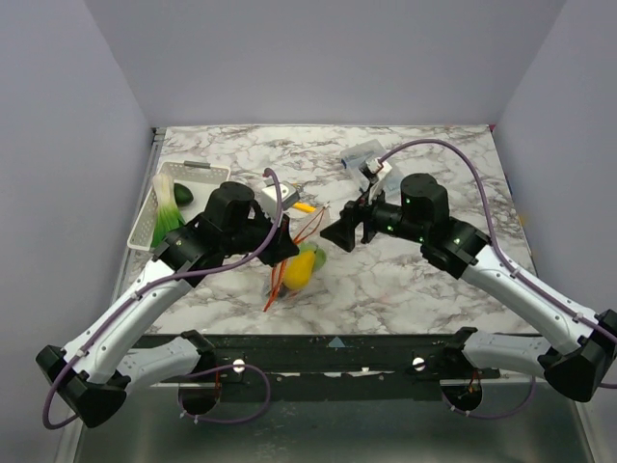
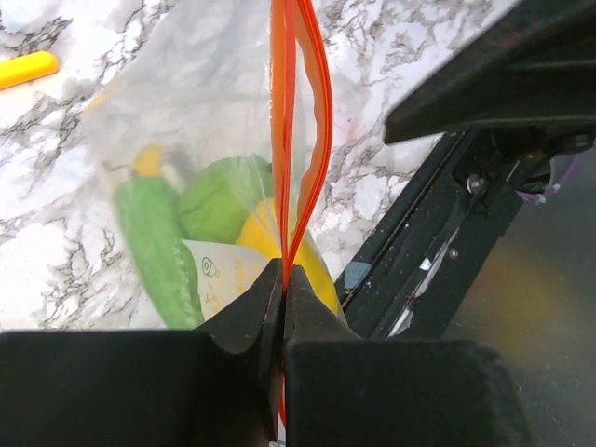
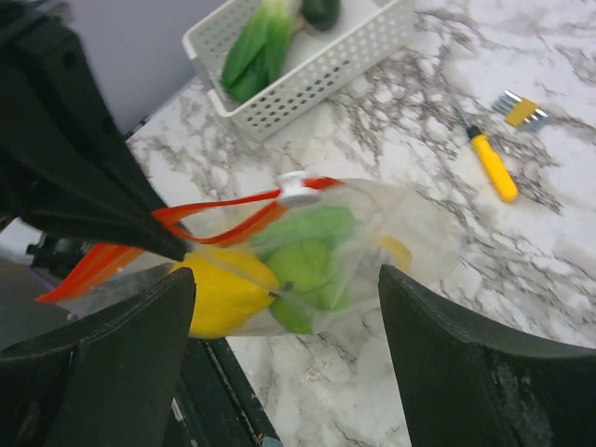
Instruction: Place the food in the zip-top bag and seal the zipper
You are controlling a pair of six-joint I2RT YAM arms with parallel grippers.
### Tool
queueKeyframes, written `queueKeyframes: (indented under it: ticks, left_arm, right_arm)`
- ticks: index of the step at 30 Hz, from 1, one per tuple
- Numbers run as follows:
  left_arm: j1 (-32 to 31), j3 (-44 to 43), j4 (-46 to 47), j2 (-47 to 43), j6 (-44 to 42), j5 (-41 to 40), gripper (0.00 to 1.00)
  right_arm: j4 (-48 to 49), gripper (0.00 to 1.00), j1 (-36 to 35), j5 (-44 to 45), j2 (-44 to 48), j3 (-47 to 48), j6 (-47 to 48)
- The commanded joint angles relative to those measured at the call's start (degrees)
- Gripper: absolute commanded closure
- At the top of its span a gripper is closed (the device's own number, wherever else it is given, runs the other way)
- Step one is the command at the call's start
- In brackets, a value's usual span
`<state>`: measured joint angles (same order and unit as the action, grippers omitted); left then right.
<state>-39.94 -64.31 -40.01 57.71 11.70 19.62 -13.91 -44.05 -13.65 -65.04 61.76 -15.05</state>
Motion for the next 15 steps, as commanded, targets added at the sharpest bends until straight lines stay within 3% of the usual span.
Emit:
queueKeyframes:
  ticks: [1, 4, 8, 15]
  left_arm:
    - [1.92, -0.93, 0.08, 0.00, -3.32, 11.10, 1.00]
    - [2.04, -0.80, -0.95, 0.29, -5.17, 14.73, 1.00]
    - [2.22, 0.32, -1.17, -0.73, -6.60, 15.40, 1.00]
    - [2.60, 2.03, 0.82, -1.20, -5.82, 18.41, 1.00]
  right_arm:
    - [4.15, 0.17, 0.74, -18.37, 2.51, -1.11, 7.38]
    - [4.43, 0.18, 1.88, -22.26, 2.92, -1.88, 9.93]
    - [6.25, 0.18, 8.47, -31.95, 1.23, -2.93, 10.96]
    - [13.45, 0.18, 9.62, -33.77, 4.71, -8.90, 9.08]
